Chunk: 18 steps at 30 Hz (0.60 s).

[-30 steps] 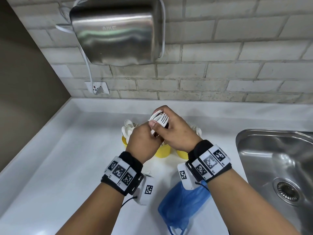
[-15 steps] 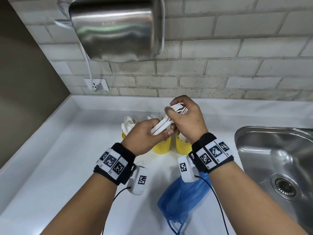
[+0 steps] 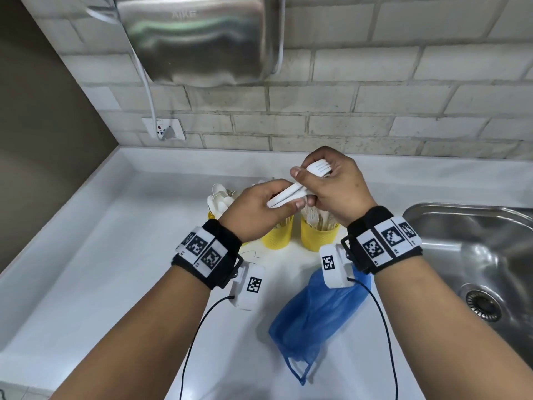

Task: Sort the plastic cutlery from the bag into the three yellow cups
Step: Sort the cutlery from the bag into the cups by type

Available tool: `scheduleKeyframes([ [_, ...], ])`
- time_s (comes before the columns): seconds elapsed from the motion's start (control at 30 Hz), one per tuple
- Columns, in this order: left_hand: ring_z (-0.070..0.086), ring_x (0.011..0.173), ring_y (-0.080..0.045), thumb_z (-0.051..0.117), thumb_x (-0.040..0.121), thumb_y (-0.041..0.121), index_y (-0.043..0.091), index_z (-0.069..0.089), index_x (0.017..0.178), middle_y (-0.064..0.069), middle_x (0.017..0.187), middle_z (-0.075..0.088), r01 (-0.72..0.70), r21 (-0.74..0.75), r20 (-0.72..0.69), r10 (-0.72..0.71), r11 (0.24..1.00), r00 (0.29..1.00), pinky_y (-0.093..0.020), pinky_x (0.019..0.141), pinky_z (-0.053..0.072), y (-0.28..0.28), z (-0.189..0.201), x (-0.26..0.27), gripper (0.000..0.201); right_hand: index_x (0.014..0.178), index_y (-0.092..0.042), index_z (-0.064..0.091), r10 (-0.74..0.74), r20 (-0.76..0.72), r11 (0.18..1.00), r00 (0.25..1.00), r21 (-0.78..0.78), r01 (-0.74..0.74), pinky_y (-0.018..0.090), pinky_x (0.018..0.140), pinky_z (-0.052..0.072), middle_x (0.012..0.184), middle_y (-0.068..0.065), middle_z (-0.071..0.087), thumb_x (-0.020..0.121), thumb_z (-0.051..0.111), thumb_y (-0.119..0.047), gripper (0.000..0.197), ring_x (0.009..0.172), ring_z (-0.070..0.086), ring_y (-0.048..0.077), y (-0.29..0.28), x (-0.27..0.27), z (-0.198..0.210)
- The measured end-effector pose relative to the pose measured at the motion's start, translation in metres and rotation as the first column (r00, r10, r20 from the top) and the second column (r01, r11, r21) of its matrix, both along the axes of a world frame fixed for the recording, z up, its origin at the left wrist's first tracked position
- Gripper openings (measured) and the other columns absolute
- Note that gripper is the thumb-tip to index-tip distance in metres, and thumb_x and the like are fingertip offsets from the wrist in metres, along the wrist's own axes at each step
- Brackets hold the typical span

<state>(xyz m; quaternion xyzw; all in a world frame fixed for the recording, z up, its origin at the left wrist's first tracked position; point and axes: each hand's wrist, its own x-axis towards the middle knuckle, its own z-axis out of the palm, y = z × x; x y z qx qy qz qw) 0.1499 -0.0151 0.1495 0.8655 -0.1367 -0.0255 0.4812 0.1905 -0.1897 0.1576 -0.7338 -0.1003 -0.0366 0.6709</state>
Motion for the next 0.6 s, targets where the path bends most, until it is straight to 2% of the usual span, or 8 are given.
scheduleKeyframes([
  [0.1,0.067,0.084,-0.012,0.074,0.085,0.053,0.036,0.067,0.113,0.006,0.089,0.071,-0.058,0.014,-0.052,0.059,0.998,0.997,-0.042,0.083,0.057,0.0,-0.008,0.005,0.033,0.09,-0.002,0.06,-0.056,0.05,0.998,0.997,-0.04,0.058,0.024,0.039,0.04,0.064,0.013,0.06,0.087,0.079,-0.009,0.02,0.039,0.054,0.022,-0.02,0.001,0.006],
  [0.17,0.066,0.083,-0.008,0.077,0.081,0.058,0.033,0.062,0.117,0.009,0.089,0.07,-0.157,0.12,-0.015,0.16,0.98,0.987,-0.023,0.079,0.052,0.002,-0.016,0.007,0.046,0.09,-0.005,0.061,-0.133,0.106,0.982,0.986,-0.123,0.145,0.025,0.041,0.042,0.061,0.011,0.063,0.086,0.08,-0.011,0.02,0.039,0.058,0.023,-0.04,0.004,0.011],
  [0.23,0.064,0.079,-0.006,0.078,0.081,0.054,0.028,0.059,0.111,0.009,0.085,0.069,-0.247,0.203,0.078,0.236,0.947,0.969,-0.008,0.07,0.042,0.002,-0.024,0.008,0.044,0.091,-0.01,0.062,-0.189,0.152,0.948,0.97,-0.227,0.221,0.025,0.044,0.045,0.059,0.008,0.065,0.084,0.081,-0.016,0.021,0.041,0.061,0.021,-0.062,0.008,0.014],
  [0.27,0.064,0.075,-0.005,0.078,0.082,0.051,0.028,0.058,0.105,0.009,0.08,0.069,-0.273,0.204,0.108,0.256,0.94,0.961,-0.009,0.067,0.042,0.0,-0.028,0.007,0.038,0.091,-0.011,0.063,-0.206,0.162,0.934,0.965,-0.262,0.243,0.026,0.046,0.047,0.059,0.009,0.065,0.083,0.082,-0.018,0.021,0.043,0.063,0.02,-0.072,0.009,0.015],
  [0.33,0.062,0.066,-0.003,0.076,0.084,0.045,0.029,0.058,0.09,0.01,0.071,0.067,-0.258,0.201,0.106,0.241,0.945,0.965,-0.02,0.063,0.047,-0.01,-0.037,0.005,0.025,0.09,-0.014,0.063,-0.223,0.169,0.914,0.96,-0.306,0.266,0.029,0.049,0.051,0.061,0.01,0.067,0.082,0.083,-0.021,0.023,0.047,0.066,0.022,-0.088,0.009,0.015],
  [0.4,0.058,0.063,0.003,0.073,0.088,0.039,0.027,0.064,0.083,0.013,0.071,0.066,-0.129,0.277,0.09,0.108,0.952,0.99,-0.022,0.064,0.046,-0.023,-0.047,0.004,0.015,0.091,-0.015,0.063,-0.202,0.171,0.893,0.964,-0.372,0.253,0.027,0.05,0.05,0.065,0.009,0.068,0.082,0.084,-0.023,0.024,0.048,0.067,0.02,-0.099,0.008,0.015],
  [0.5,0.06,0.075,-0.002,0.066,0.093,0.034,0.021,0.072,0.101,0.009,0.095,0.072,0.094,0.445,0.077,-0.143,0.891,0.987,-0.026,0.076,0.051,-0.041,-0.062,0.003,0.016,0.093,-0.015,0.063,-0.151,0.152,0.837,0.977,-0.506,0.208,0.015,0.046,0.046,0.067,0.006,0.069,0.081,0.086,-0.023,0.027,0.048,0.066,0.011,-0.102,0.005,0.011],
  [0.6,0.061,0.102,-0.02,0.06,0.096,0.03,0.017,0.064,0.121,-0.001,0.113,0.065,0.133,0.528,0.08,-0.204,0.839,0.976,-0.028,0.085,0.047,-0.051,-0.075,0.009,0.029,0.093,-0.019,0.062,-0.111,0.16,0.791,0.981,-0.583,0.185,0.016,0.05,0.048,0.071,0.001,0.068,0.079,0.087,-0.023,0.03,0.053,0.067,0.011,-0.099,0.004,0.0],
])
